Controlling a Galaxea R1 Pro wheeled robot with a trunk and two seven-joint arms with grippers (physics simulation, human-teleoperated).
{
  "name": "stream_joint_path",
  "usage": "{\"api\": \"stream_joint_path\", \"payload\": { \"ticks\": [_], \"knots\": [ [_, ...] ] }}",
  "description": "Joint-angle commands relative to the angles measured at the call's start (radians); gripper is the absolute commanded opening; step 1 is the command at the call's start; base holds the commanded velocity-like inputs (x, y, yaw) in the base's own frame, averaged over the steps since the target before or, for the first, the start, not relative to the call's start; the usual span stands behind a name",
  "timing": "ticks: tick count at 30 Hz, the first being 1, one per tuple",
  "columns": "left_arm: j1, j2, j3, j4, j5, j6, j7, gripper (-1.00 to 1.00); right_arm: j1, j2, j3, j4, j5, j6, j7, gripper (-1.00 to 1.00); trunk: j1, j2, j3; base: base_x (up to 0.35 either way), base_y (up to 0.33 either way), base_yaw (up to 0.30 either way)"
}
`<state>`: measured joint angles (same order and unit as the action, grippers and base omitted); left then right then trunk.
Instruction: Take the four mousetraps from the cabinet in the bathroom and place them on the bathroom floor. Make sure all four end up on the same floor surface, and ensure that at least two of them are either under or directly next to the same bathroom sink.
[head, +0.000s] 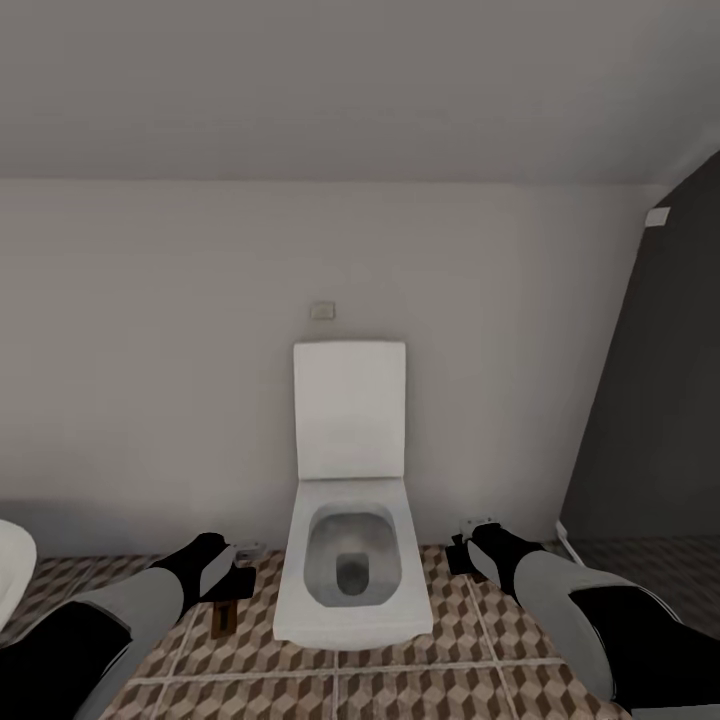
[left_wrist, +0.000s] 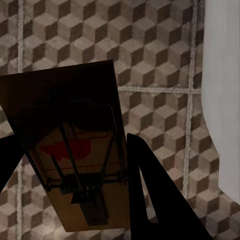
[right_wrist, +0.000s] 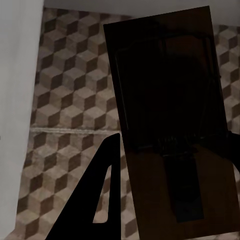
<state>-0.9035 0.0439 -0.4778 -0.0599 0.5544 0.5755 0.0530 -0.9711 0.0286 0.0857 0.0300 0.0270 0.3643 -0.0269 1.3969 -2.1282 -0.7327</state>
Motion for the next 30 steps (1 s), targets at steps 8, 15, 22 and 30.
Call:
{"api": "stream_joint_path", "payload": {
  "ticks": [8,15,22,30],
  "knots": [
    [0.000,0.001,-0.005,-0.002,0.007,0.007,0.006,-1.00,-0.001,0.001,0.008,0.002,0.001,0.002,0.001,-1.00,0.031,-0.057,-0.026,0.000,0.000,0.000],
    [0.000,0.001,-0.005,-0.002,0.007,0.007,0.007,-1.00,-0.001,0.001,0.008,0.002,0.001,0.002,0.001,-1.00,0.057,-0.106,-0.048,0.000,0.000,0.000],
    [0.000,0.001,-0.005,-0.002,0.007,0.007,0.008,-1.00,-0.001,0.001,0.008,0.002,0.001,0.002,0.001,-1.00,0.084,-0.155,-0.070,0.000,0.000,0.000],
    [0.000,0.001,-0.005,-0.002,0.007,0.009,0.008,-1.00,-0.001,0.001,0.008,0.002,0.001,0.002,0.001,-1.00,0.115,-0.211,-0.095,0.000,0.000,0.000]
  ]
}}
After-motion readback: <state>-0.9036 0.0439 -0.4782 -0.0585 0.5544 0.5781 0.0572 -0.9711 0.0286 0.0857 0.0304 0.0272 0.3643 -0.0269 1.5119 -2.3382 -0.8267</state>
